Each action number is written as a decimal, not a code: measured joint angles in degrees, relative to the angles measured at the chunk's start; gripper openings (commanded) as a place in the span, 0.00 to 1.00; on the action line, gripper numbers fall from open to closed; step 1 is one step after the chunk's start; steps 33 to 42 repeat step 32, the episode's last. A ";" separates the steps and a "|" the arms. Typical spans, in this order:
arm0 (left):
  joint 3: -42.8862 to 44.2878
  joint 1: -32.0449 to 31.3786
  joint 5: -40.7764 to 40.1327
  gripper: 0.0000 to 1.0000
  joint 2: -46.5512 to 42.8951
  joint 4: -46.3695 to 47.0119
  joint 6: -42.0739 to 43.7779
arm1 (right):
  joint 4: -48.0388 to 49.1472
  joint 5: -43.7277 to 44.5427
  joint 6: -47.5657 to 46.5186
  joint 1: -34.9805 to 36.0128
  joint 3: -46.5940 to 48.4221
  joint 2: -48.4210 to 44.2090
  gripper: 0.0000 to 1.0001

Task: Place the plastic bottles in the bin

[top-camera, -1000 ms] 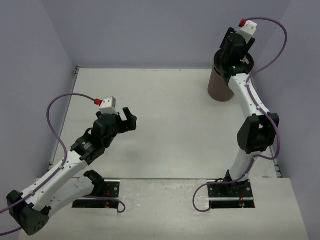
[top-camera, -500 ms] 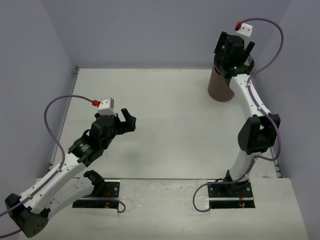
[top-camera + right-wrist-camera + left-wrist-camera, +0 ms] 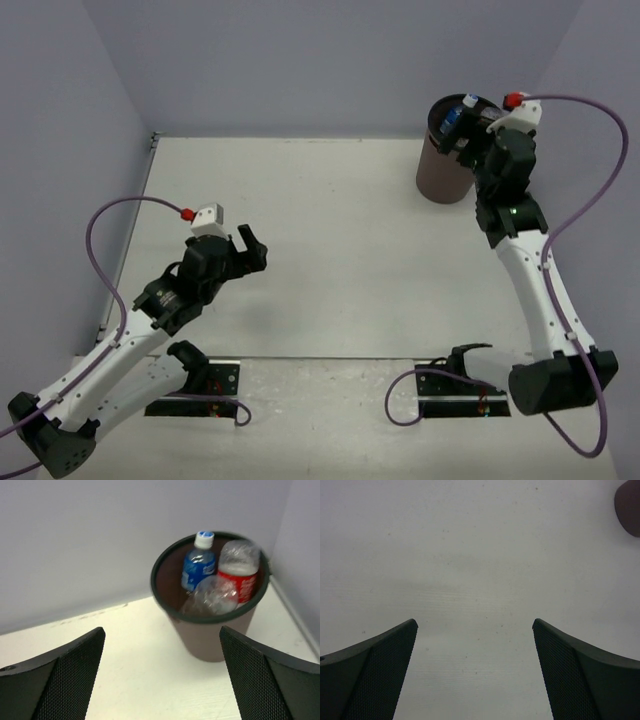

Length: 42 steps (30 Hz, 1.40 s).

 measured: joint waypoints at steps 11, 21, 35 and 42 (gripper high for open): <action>0.00 0.00 -0.72 1.00 -1.66 -2.74 -1.08 | -3.27 -9.76 9.57 0.04 -28.50 -14.76 0.99; -0.59 0.00 -3.69 1.00 -3.67 -3.92 -2.36 | -7.12 -11.06 17.52 0.04 -40.27 -25.39 0.99; -0.59 0.00 -5.54 1.00 -3.69 -4.95 -3.40 | -8.16 -9.94 20.62 0.04 -42.42 -32.43 0.99; -0.59 0.00 -5.54 1.00 -3.69 -4.95 -3.40 | -8.16 -9.94 20.62 0.04 -42.42 -32.43 0.99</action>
